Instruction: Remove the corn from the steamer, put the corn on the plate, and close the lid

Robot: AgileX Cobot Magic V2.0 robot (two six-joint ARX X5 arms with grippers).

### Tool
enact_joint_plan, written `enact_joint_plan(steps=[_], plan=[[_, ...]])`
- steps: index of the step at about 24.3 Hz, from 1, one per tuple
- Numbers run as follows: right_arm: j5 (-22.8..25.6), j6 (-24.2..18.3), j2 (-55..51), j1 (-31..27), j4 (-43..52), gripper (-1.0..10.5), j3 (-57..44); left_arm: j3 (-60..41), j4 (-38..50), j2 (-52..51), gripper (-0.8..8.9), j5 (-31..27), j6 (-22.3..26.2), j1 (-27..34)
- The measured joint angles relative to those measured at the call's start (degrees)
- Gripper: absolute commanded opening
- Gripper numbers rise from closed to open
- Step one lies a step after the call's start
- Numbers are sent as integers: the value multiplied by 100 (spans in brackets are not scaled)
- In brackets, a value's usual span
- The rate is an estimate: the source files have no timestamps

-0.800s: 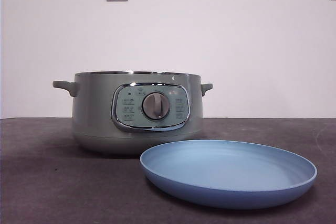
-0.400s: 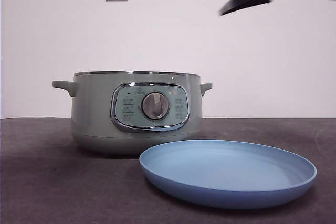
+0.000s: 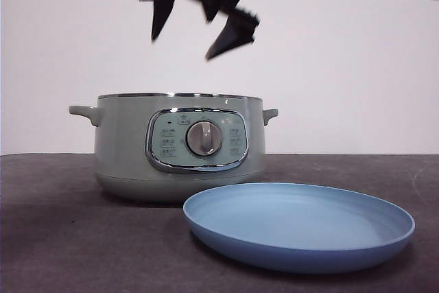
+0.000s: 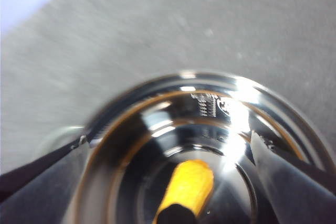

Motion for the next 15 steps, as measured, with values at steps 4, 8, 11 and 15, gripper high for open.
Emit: enact_joint_plan(steps=[4, 8, 11, 15], plan=[[306, 94, 721, 114, 2, 531, 31, 0, -120, -35, -8, 0, 2, 0], [330, 247, 1064, 157, 114, 531, 31, 0, -131, -35, -8, -2, 2, 0], [332, 321, 1233, 160, 133, 531, 33, 0, -190, -35, -8, 0, 2, 0], [352, 343, 1480, 160, 114, 498, 33, 0, -208, -35, -8, -2, 2, 0]])
